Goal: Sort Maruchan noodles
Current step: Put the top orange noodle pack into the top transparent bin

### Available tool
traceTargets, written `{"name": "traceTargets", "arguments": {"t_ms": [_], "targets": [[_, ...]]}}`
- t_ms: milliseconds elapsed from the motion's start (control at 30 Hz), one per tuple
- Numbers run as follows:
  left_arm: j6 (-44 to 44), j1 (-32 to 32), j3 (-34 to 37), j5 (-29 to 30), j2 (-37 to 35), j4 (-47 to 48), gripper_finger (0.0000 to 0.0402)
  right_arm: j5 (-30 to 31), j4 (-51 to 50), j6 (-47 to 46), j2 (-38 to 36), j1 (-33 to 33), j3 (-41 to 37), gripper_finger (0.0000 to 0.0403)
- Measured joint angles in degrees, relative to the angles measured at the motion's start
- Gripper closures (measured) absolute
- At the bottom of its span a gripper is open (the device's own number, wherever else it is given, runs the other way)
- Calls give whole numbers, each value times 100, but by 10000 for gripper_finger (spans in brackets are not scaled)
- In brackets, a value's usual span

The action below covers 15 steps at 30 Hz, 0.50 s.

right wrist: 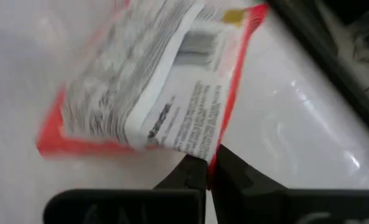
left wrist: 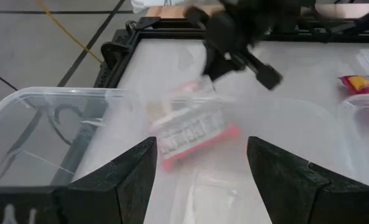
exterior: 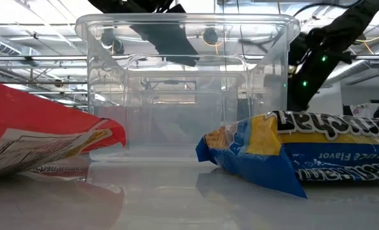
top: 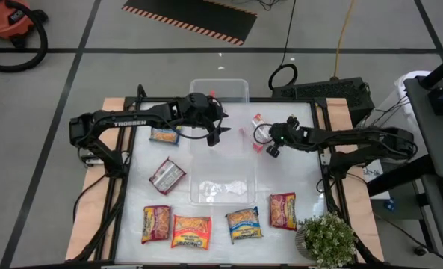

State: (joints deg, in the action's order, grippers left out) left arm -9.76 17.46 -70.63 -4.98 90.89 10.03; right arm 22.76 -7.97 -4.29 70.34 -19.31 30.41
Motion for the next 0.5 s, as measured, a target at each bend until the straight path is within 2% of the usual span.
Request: {"name": "traceTargets", "arguments": {"t_ms": [200, 500], "targets": [[-2, -199, 2, 2, 0, 25, 146, 381, -84, 200, -883, 29, 0, 402], [-18, -485, 2, 89, 0, -26, 146, 753, 40, 587, -1730, 120, 0, 403]]}}
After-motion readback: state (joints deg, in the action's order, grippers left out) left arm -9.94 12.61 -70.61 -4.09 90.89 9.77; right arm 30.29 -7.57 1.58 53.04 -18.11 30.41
